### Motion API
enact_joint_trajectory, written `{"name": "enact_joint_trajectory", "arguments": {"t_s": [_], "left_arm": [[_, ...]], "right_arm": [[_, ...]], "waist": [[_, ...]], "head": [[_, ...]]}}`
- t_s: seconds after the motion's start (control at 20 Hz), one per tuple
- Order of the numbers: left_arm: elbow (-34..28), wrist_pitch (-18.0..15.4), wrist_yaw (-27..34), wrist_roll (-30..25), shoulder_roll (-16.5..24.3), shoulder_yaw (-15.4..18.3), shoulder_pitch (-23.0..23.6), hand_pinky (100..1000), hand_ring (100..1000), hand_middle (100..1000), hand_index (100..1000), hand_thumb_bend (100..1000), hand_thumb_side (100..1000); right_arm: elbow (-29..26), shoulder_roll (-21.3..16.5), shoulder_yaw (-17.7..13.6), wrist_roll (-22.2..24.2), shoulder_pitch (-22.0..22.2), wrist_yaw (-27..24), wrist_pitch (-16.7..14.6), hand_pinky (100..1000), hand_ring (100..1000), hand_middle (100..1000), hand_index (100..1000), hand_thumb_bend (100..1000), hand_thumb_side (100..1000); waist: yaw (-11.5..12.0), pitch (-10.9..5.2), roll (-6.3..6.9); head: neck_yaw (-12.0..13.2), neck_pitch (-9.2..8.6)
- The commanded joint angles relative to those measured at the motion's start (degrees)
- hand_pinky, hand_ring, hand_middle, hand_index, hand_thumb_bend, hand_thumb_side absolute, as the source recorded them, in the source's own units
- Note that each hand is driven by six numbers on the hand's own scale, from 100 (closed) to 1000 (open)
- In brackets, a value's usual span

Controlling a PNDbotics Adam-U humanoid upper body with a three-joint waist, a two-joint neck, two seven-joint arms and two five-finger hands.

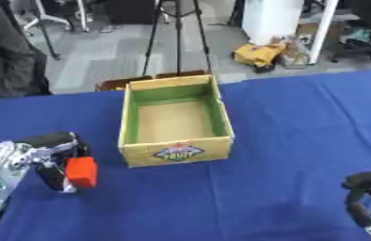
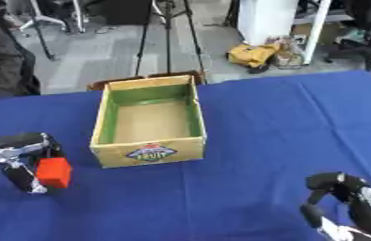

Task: Pick up objects on the table and place them in the box.

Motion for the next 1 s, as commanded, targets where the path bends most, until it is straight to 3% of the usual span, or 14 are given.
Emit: {"name": "enact_joint_trajectory", "arguments": {"t_s": [0.05,0.1,0.15,0.35,0.55,1.0], "left_arm": [[-0.4,-0.2,-0.7,1.4,0.7,-0.1,-0.8,433,424,402,548,515,100],[-0.3,-0.2,-0.8,1.5,0.7,-0.1,-0.8,433,424,402,548,515,100],[-0.6,-0.1,-0.8,1.8,0.7,0.2,-1.0,245,253,213,354,512,100],[-1.3,0.3,-1.7,5.3,0.7,0.3,-0.8,154,174,127,272,523,100],[-0.8,-0.4,-2.5,6.1,1.0,-0.1,-1.0,115,136,100,228,548,100],[-3.2,-2.0,2.3,-1.4,4.7,-0.7,-4.5,114,128,100,216,553,100]], "right_arm": [[-0.4,-0.7,-0.3,0.1,-0.4,0.1,-0.1,745,479,422,690,522,438],[-0.4,-0.7,-0.3,0.1,-0.4,0.1,-0.1,745,479,422,690,522,438],[-0.4,-0.7,-0.3,0.1,-0.4,0.1,-0.1,745,479,422,691,519,438],[-0.3,-0.7,-0.3,0.1,-0.4,0.1,-0.1,745,479,421,691,518,438],[-0.3,-0.7,-0.4,0.1,-0.3,0.1,-0.1,746,479,421,691,517,438],[-0.1,-1.0,-0.6,0.0,0.3,0.1,-0.1,746,479,421,691,514,436]], "waist": [[-0.1,-0.69,-0.16],[-0.1,-0.69,-0.16],[-0.1,-0.69,-0.15],[-0.1,-0.67,-0.11],[-0.1,-0.81,-0.08],[0.3,-1.69,0.27]], "head": [[0.1,-0.07],[0.1,-0.07],[0.0,-0.04],[0.0,0.01],[-0.1,0.10],[-0.7,0.45]]}}
